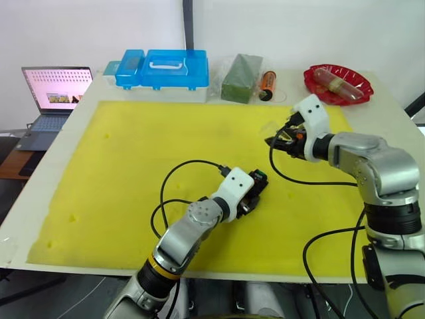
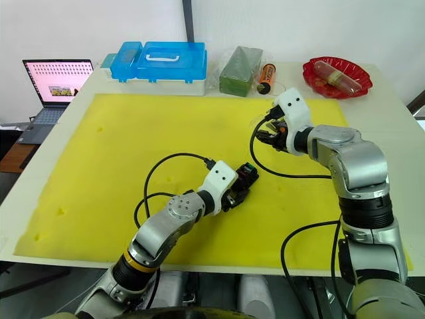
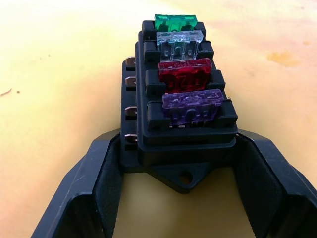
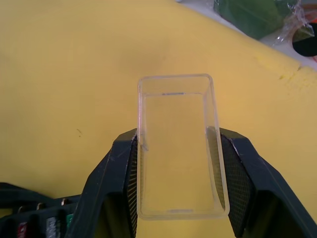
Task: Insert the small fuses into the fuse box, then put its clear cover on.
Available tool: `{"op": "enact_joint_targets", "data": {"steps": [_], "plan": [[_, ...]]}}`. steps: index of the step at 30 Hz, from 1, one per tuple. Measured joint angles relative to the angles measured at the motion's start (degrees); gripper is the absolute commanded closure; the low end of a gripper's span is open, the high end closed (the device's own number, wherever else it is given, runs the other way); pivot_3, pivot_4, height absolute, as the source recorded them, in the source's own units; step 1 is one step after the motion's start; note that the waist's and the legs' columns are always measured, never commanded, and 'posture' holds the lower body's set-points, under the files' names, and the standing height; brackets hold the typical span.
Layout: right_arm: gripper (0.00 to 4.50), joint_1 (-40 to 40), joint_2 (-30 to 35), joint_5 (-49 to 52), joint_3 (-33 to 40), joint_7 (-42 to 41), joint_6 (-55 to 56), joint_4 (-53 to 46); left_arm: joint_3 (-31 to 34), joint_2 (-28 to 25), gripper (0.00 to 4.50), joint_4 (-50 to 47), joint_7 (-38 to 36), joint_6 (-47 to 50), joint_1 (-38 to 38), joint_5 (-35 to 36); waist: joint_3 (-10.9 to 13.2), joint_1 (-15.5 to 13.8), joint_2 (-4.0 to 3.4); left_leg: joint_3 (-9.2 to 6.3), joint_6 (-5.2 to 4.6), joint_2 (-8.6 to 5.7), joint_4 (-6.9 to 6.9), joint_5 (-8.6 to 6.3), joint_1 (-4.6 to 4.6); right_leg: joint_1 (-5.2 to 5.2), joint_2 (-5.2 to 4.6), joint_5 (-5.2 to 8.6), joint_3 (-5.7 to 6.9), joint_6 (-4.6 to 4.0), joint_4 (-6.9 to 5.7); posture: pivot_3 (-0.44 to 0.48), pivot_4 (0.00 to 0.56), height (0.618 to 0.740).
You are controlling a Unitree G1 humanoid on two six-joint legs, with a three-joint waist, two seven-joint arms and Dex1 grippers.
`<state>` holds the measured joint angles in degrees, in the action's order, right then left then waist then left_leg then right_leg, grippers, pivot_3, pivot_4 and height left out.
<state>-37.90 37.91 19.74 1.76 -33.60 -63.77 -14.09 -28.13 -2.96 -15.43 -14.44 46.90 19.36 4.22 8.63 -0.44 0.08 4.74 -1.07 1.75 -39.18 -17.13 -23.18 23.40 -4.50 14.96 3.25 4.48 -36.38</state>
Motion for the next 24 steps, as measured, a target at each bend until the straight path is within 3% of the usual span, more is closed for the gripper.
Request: {"op": "enact_joint_targets", "data": {"steps": [3, 8, 10, 17, 24], "plan": [[2.68, 2.45, 2.04, 1.56, 1.9, -0.43, -1.55, -3.43, 1.41, -5.2, 1.7, 1.26, -6.54, -1.93, 2.92, 2.52, 0.0, 0.18, 0.0, -0.01, 0.0, 0.04, 0.02, 0.0, 0.0, 0.03, 0.04, 0.0, 0.02, -0.01, -0.03, 0.0, 0.15, 0.74], [2.68, 8.5, 6.99, 7.15, 6.16, -3.93, -5.92, -13.23, 4.43, -21.61, 1.7, 12.43, -31.76, -16.82, 11.45, 6.76, 0.0, 0.96, -0.07, 0.02, 0.01, 0.07, 0.08, 0.0, -0.02, 0.11, 0.1, 0.04, 0.04, -0.07, -0.03, 0.0, 0.15, 0.74], [2.68, 8.94, 7.71, 9.39, 7.62, -4.72, -7.19, -15.53, 4.23, -24.54, 1.7, 17.11, -41.14, -24.29, 13.16, 7.18, 0.01, 1.0, -0.08, 0.03, 0.01, 0.04, 0.09, 0.0, -0.05, 0.11, 0.06, 0.04, 0.04, -0.06, 0.04, 0.0, 0.15, 0.74], [2.68, 11.5, 9.04, 16.98, 7.64, -8.42, -8.35, -23.01, 2.73, -21.93, 1.7, 36.14, -59.94, -44.32, 20.2, 6.25, 0.03, -0.29, -0.04, 0.06, -0.14, -0.11, -0.01, -0.08, -0.17, 0.1, 0.0, 0.02, 0.06, -0.03, 0.16, 0.0, 0.15, 0.74], [2.68, 11.13, 9.56, 20.46, 0.57, -9.5, -8.3, -25.22, 3.09, -18.06, 1.7, 46.06, -65.15, -52.55, 23.31, 4.47, 0.04, -0.28, -0.02, 0.02, -0.17, -0.1, -0.01, -0.1, -0.17, 0.1, -0.01, 0.01, 0.06, -0.01, 0.14, 0.0, 0.15, 0.74]]}}
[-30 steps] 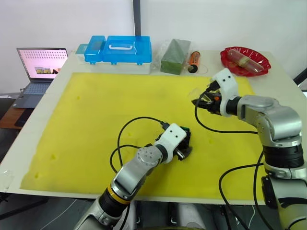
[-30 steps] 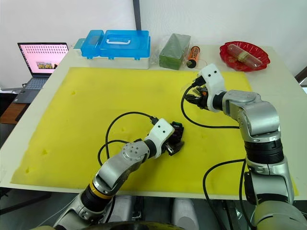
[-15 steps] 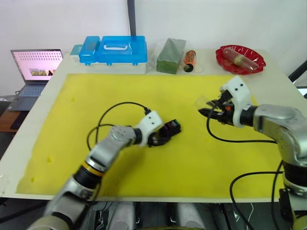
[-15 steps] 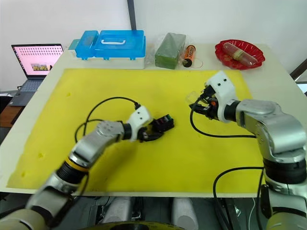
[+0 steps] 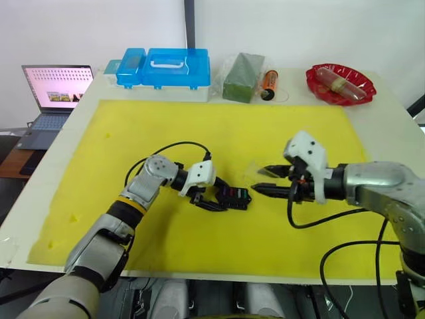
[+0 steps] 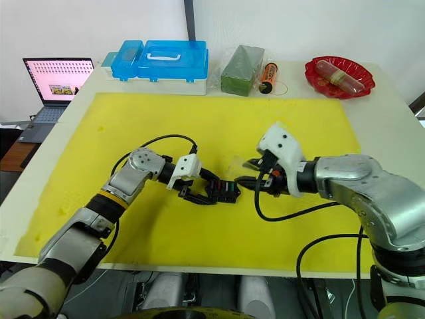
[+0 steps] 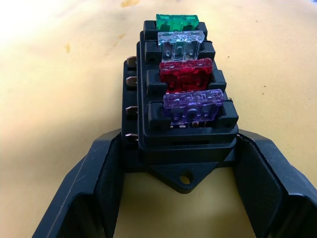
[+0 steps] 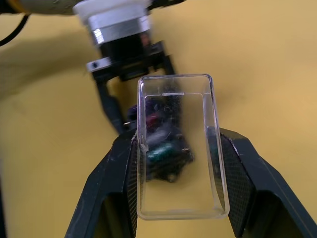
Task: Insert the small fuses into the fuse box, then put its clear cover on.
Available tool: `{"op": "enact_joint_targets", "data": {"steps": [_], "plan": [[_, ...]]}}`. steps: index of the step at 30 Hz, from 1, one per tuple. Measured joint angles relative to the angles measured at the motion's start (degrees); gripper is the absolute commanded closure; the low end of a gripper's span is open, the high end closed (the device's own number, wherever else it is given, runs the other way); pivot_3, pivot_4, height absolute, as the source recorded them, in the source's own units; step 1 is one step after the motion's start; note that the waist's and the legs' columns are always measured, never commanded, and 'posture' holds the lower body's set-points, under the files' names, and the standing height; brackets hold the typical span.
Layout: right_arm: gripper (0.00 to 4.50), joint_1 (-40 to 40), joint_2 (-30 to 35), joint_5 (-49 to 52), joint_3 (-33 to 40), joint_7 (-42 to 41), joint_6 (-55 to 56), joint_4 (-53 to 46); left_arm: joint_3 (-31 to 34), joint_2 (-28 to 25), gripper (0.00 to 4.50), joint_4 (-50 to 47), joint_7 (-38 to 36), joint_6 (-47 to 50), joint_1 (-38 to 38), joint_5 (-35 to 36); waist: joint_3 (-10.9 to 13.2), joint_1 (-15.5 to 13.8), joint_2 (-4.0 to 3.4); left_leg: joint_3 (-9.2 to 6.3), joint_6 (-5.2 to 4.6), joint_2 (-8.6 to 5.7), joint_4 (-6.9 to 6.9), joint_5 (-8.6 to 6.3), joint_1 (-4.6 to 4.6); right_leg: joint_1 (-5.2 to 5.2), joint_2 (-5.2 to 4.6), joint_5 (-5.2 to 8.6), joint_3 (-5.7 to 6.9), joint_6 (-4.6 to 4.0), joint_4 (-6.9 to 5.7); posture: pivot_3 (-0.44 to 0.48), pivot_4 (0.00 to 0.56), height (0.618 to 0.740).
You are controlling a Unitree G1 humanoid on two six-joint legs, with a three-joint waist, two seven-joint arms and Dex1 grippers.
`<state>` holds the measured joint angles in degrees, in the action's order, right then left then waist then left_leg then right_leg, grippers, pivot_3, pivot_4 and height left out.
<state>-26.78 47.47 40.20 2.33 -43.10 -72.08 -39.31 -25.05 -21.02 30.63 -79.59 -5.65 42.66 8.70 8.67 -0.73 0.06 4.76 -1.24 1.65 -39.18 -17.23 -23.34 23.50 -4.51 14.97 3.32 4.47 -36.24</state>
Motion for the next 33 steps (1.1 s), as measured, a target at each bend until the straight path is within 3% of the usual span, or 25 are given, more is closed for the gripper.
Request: {"op": "enact_joint_targets", "data": {"steps": [6, 15, 33], "plan": [[2.68, -2.96, 0.34, -2.81, -9.23, -0.16, 3.74, 1.53, 0.26, 1.27, 1.7, 0.94, -0.72, 0.18, 0.5, -1.25, 0.0, -0.07, 0.0, -0.01, -0.02, -0.05, 0.0, -0.01, -0.01, -0.02, 0.0, 0.0, 0.01, 0.01, 0.01, 0.0, 0.15, 0.74], [2.68, -5.91, 0.39, -7.19, -17.44, -1.26, 8.28, 4.91, 1.51, 1.98, 1.7, 0.84, -1.92, 2.78, 0.55, -1.99, 0.0, -0.02, 0.0, -0.01, -0.03, -0.04, -0.02, -0.02, 0.0, -0.02, 0.02, -0.01, 0.07, 0.02, 0.0, 0.0, 0.15, 0.74], [2.68, -6.82, 0.39, -12.44, -21.73, -5.44, 13.11, 10.03, 1.68, 2.14, 1.7, 0.59, -2.09, 2.99, 0.53, -3.0, -0.01, -0.01, 0.01, -0.01, -0.03, -0.04, -0.02, -0.02, 0.0, -0.03, 0.04, -0.01, 0.08, 0.03, -0.01, 0.0, 0.15, 0.74]]}}
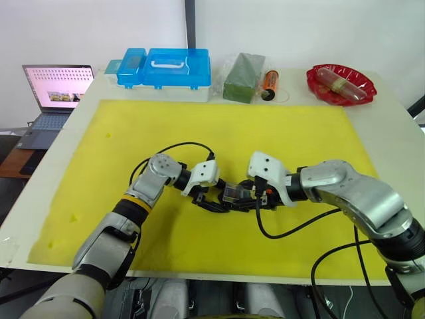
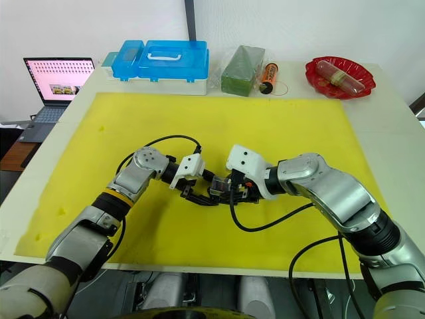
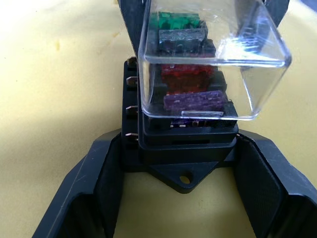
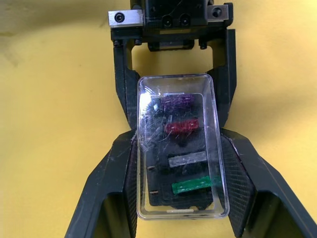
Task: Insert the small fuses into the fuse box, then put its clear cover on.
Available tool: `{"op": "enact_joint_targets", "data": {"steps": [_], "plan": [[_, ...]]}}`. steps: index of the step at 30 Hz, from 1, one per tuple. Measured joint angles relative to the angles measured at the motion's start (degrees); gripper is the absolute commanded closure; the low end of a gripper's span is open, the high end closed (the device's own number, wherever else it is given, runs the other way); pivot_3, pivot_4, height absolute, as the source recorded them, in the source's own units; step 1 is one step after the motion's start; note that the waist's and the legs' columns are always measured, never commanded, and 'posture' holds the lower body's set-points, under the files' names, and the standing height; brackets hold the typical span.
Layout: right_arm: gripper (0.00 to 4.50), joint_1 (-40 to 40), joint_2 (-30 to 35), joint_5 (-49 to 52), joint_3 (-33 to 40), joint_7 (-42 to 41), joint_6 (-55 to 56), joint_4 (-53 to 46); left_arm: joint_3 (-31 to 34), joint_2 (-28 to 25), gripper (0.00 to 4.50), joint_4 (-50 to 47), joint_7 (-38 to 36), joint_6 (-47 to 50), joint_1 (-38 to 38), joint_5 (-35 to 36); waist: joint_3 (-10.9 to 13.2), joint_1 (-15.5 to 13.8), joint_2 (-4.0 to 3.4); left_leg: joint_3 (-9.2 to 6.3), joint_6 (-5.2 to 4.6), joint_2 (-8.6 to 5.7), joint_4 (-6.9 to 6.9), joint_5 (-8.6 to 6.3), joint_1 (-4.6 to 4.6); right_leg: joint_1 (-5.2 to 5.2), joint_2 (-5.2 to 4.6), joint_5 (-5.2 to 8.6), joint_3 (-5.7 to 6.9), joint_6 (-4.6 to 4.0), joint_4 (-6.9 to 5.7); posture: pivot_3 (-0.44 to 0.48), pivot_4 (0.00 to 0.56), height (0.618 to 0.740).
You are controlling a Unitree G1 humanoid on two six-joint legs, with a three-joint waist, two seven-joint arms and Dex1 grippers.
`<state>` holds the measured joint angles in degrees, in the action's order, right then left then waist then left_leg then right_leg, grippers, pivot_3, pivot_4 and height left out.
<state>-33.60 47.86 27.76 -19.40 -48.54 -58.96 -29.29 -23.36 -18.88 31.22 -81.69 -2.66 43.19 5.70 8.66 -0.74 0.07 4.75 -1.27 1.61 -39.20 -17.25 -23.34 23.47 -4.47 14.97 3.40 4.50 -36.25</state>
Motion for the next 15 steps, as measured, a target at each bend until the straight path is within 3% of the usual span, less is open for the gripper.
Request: {"op": "enact_joint_targets", "data": {"steps": [15], "plan": [[2.68, -1.0, -0.8, -2.97, -1.63, -2.01, 2.44, 2.68, 0.56, 0.38, 1.7, -0.59, 0.24, 0.98, -0.46, -0.32, -0.01, -0.01, 0.0, 0.0, 0.0, -0.01, -0.01, 0.0, 0.01, -0.02, 0.0, 0.0, 0.01, 0.0, 0.0, 0.0, 0.15, 0.74]]}}
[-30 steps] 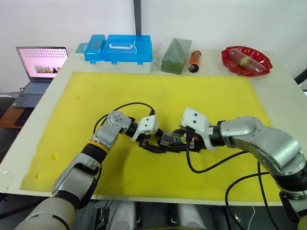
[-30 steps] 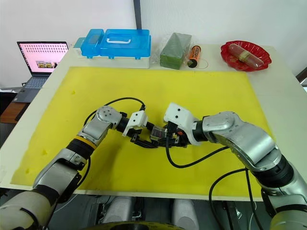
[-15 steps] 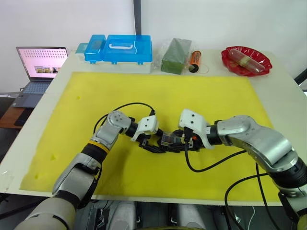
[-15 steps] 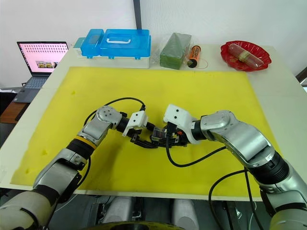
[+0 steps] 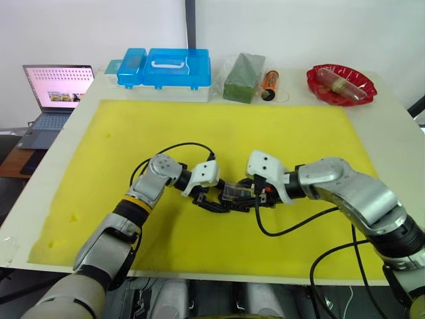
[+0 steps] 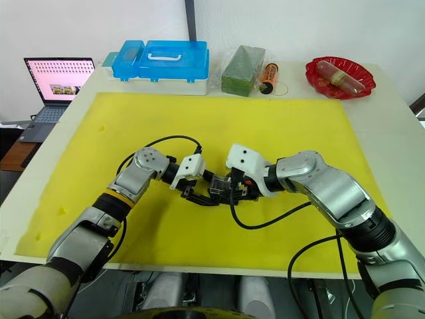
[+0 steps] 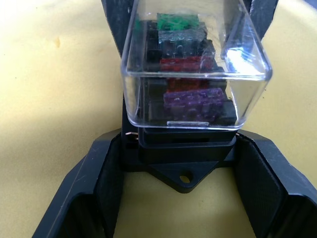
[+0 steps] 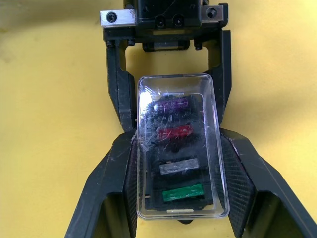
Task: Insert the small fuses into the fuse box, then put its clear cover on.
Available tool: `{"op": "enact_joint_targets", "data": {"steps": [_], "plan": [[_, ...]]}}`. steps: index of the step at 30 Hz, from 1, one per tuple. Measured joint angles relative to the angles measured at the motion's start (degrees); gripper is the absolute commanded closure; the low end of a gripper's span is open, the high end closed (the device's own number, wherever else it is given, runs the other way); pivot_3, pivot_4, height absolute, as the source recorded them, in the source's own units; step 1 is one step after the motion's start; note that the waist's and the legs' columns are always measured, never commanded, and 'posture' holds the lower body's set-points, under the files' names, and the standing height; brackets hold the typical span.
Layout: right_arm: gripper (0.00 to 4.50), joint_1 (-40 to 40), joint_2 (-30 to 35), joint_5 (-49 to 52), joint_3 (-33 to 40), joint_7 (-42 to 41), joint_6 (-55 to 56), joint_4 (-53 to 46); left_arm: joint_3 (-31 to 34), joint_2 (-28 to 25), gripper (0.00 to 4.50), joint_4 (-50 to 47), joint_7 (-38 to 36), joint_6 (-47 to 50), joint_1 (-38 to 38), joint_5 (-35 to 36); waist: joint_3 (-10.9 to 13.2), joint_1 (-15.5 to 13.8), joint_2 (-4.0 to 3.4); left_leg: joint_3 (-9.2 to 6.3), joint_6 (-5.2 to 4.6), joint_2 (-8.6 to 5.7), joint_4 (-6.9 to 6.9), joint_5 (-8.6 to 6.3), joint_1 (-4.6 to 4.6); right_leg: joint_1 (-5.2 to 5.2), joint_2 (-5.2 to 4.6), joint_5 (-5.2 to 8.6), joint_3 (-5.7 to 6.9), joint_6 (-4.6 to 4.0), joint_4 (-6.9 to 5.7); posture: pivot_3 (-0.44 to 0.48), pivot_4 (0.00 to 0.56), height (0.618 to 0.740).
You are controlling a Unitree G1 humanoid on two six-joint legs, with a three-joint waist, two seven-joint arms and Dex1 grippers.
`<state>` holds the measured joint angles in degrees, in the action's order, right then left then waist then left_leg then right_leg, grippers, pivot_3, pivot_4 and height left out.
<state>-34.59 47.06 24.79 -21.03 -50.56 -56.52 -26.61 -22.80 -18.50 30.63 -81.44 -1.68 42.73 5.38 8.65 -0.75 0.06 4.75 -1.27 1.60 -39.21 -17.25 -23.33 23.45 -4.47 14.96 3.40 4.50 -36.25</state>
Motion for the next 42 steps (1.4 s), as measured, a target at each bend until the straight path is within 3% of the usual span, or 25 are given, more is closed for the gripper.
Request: {"op": "enact_joint_targets", "data": {"steps": [1, 2, 5, 42], "plan": [[2.68, -0.02, 0.01, -0.31, -0.2, -0.21, 0.21, 0.03, 0.0, 0.0, 1.7, -0.03, 0.0, 0.0, -0.02, -0.01, 0.0, 0.0, 0.0, 0.0, 0.0, 0.0, 0.0, 0.0, 0.0, 0.0, 0.0, 0.0, 0.0, 0.0, 0.0, 0.0, 0.15, 0.74], [1.93, -0.04, 0.01, -0.62, -0.46, -0.33, 0.3, 0.12, 0.02, 0.02, 1.7, -0.11, 0.0, 0.01, -0.05, 0.0, 0.0, 0.0, 0.0, 0.0, 0.0, 0.0, 0.0, 0.0, 0.0, -0.01, 0.0, 0.0, 0.0, 0.0, 0.0, 0.0, 0.15, 0.74], [0.98, 0.11, 0.02, -1.13, -1.23, -0.67, -0.17, 1.23, 0.22, 0.07, 1.7, -0.37, 0.13, 0.08, -0.25, 0.0, 0.0, -0.01, 0.0, 0.0, 0.0, 0.0, 0.0, 0.0, 0.0, 0.0, -0.01, 0.0, 0.0, 0.0, 0.0, 0.0, 0.15, 0.74], [0.98, -2.19, -0.93, 1.35, 0.83, -1.54, -4.2, -0.74, 1.13, 1.42, 1.7, 0.39, 0.41, -0.46, -0.28, -1.1, 0.0, -0.05, 0.0, 0.0, 0.0, -0.01, -0.02, 0.0, 0.0, -0.01, -0.03, 0.0, 0.0, 0.0, 0.0, 0.0, 0.15, 0.74]]}}
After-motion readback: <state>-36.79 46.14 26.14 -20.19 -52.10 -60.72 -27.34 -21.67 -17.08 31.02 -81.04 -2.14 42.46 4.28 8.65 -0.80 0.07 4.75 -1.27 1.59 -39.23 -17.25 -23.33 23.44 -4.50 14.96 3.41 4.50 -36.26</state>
